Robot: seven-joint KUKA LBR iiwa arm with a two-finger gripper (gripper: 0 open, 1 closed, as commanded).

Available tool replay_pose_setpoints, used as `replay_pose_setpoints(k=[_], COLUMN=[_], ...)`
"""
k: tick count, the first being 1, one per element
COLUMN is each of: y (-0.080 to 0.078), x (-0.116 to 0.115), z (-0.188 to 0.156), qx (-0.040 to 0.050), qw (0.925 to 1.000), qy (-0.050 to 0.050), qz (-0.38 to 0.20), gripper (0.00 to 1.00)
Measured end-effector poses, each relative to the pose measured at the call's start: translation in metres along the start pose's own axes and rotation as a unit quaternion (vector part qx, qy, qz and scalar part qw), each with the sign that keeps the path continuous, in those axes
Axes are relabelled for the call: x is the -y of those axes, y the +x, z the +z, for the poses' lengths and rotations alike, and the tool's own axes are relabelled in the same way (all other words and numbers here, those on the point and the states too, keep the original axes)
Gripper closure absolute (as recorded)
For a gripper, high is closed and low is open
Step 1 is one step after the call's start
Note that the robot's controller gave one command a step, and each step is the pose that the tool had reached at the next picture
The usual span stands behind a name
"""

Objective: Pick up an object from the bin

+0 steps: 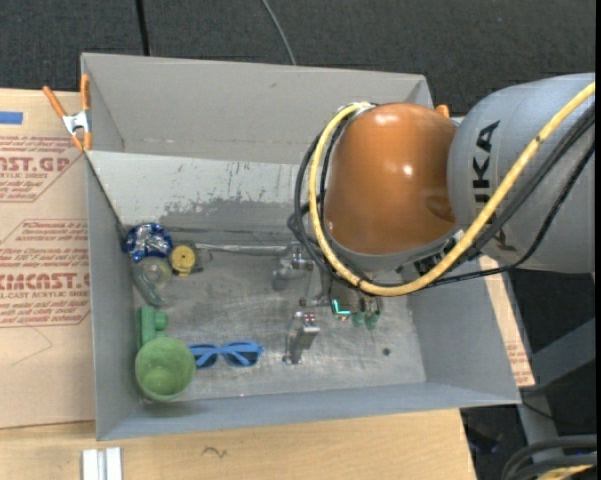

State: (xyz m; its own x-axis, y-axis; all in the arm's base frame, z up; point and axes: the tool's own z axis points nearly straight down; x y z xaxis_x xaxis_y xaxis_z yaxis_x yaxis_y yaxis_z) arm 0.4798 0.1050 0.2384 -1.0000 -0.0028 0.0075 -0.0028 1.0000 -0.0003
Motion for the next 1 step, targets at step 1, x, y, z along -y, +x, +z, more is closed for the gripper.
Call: replay_pose_setpoints(k=[1], y=[-0.0278], x=[0.02], z=[0.1382], qx=[0.0002], qw=[1.0], qy=[0.0], qz=[0.001], gripper=[0.0])
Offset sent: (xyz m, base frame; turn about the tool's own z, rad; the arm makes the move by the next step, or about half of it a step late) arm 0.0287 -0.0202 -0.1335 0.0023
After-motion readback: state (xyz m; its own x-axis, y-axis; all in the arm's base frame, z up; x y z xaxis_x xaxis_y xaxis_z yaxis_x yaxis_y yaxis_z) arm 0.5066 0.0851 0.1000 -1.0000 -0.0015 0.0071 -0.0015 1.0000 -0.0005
